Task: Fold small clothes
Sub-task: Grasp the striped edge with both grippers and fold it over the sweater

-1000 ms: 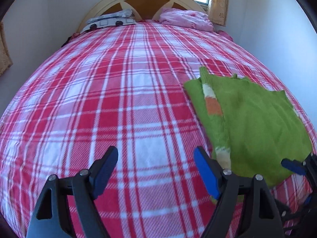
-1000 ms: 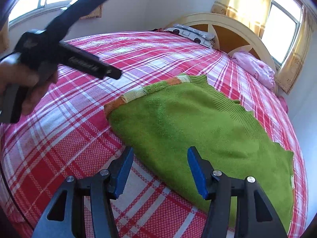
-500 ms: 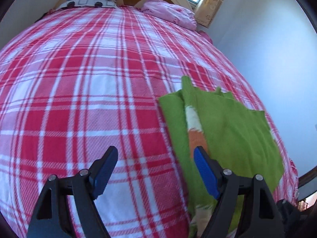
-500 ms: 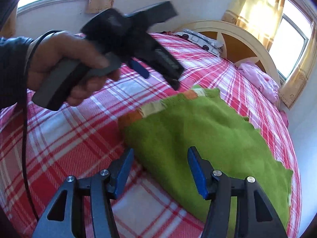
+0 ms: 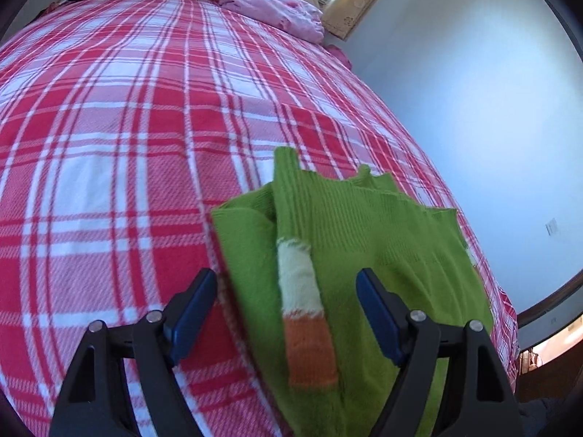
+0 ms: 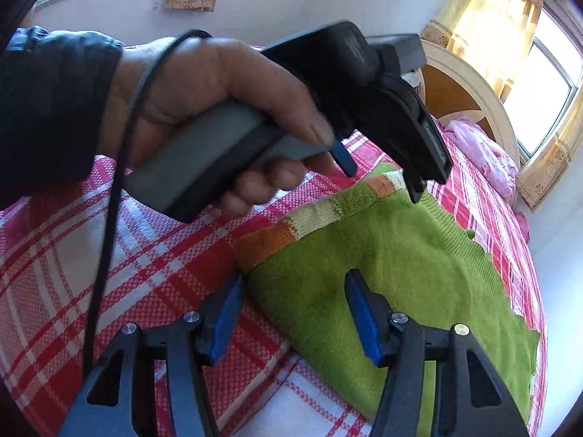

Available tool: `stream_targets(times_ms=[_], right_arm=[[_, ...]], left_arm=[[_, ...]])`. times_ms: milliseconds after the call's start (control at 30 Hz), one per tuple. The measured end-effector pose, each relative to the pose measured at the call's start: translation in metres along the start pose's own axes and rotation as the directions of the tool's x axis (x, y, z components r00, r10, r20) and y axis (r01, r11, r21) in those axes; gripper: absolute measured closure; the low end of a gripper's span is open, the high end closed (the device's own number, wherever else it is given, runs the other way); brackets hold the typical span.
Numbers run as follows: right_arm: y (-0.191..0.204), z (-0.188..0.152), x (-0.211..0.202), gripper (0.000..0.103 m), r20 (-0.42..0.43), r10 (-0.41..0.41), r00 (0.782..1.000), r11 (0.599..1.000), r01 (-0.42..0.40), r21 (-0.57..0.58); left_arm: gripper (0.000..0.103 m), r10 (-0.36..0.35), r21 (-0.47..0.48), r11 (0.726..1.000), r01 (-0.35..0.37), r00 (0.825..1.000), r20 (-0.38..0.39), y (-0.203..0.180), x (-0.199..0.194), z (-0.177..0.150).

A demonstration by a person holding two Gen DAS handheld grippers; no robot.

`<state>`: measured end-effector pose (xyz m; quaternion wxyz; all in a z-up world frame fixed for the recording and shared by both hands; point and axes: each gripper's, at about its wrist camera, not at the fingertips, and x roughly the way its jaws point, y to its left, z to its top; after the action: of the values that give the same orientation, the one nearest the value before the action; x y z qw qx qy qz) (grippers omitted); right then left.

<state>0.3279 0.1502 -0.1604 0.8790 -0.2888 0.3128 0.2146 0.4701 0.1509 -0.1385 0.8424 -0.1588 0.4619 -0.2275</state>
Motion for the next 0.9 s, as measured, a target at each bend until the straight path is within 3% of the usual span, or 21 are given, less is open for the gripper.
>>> stream_targets(times_ms=[67,100,133,167,200,233,267,333,467,900], right_arm=[[-0.002,0.001,0.002,0.045,-0.002,0.004,1.000,1.000,-0.004,0.002],[-0.002,0.002,0.003,0.045,-0.004,0.005,1.000,1.000,-0.005,0.002],[-0.002,0.003,0.004,0.047,-0.005,0.006,1.000,1.000,-0.006,0.002],[-0.002,0.004,0.005,0.054,-0.008,0.019,1.000,1.000,-0.019,0.002],[0.000,0.004,0.005,0.059,-0.009,0.029,1.000,1.000,-0.029,0.000],[0.001,0.005,0.005,0.071,-0.007,0.035,0.999,0.999,-0.035,-0.004],[0.001,0.005,0.004,0.079,-0.007,0.036,0.999,0.999,-0.036,-0.009],[0.000,0.004,0.001,0.085,-0.002,0.044,0.999,0.999,-0.044,-0.007],[-0.012,-0.001,-0.014,0.092,0.032,0.066,0.997,0.997,-0.067,0.034],[-0.064,-0.024,-0.049,0.094,0.114,0.092,0.989,0.975,-0.112,0.194]], left_arm=[[0.023,0.002,0.014,1.000,-0.002,1.000,0.002,-0.001,0.003,0.003],[0.028,-0.007,0.011,1.000,0.007,1.000,0.006,0.000,0.004,0.005],[0.040,-0.018,-0.003,1.000,0.018,1.000,0.001,0.003,0.007,0.006],[0.047,-0.019,-0.015,1.000,0.019,1.000,-0.002,0.006,0.008,0.007],[0.061,-0.022,-0.028,0.999,0.022,1.000,0.005,0.010,0.009,0.007],[0.074,-0.048,-0.045,0.998,0.048,0.999,0.005,0.014,0.010,0.007],[0.078,-0.066,-0.060,0.996,0.066,0.998,-0.001,0.018,0.010,0.006],[0.085,-0.086,-0.086,0.993,0.086,0.996,0.004,0.021,0.008,0.006],[0.087,-0.096,-0.102,0.990,0.097,0.995,0.017,0.018,0.000,0.006],[0.087,-0.124,-0.147,0.980,0.135,0.989,0.082,-0.006,-0.026,0.003]])
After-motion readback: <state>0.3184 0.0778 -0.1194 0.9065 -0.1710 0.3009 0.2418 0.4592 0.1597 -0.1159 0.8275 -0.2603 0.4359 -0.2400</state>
